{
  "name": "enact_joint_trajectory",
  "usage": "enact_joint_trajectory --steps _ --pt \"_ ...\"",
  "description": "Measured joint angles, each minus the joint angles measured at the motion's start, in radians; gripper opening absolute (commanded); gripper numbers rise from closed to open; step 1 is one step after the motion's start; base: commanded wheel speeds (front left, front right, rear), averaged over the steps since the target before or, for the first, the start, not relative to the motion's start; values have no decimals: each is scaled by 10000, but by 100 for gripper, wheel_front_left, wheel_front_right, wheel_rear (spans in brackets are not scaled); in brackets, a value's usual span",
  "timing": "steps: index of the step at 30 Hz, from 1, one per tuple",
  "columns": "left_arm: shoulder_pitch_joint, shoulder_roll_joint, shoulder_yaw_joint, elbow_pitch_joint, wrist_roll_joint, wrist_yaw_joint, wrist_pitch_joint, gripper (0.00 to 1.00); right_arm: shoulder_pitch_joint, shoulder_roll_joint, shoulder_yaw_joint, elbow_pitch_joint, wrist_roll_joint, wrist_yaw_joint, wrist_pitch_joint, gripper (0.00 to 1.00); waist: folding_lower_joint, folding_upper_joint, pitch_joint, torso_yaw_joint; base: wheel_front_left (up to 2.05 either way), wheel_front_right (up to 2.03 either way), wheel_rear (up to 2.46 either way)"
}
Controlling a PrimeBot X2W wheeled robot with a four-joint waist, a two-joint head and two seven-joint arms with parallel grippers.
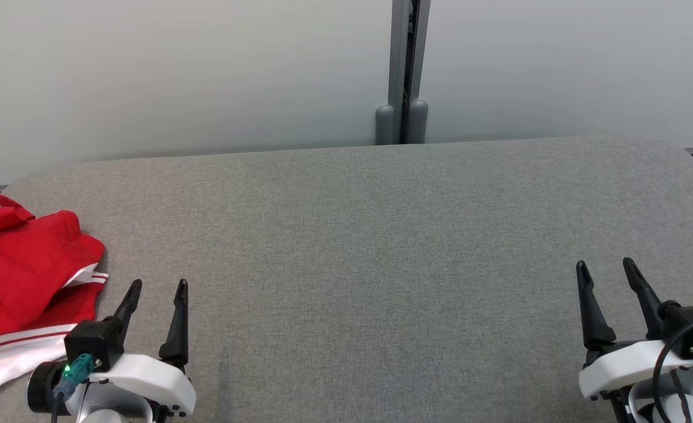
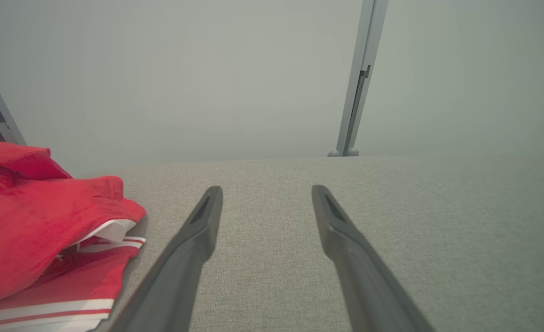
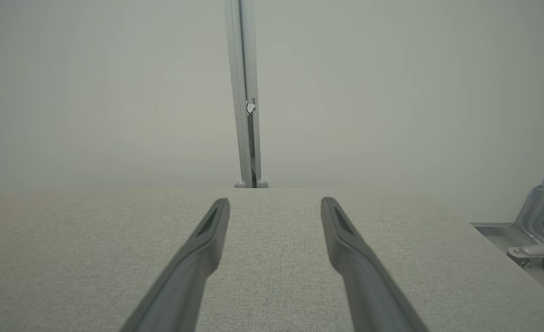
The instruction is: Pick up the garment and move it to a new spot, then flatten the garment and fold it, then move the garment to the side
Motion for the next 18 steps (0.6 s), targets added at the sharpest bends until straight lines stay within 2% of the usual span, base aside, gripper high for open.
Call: enact_joint_trajectory --steps 18 --pt "0 17 -10 111 -167 58 -2 100 50 -40 -4 10 441 0 102 100 0 0 19 14 0 0 0"
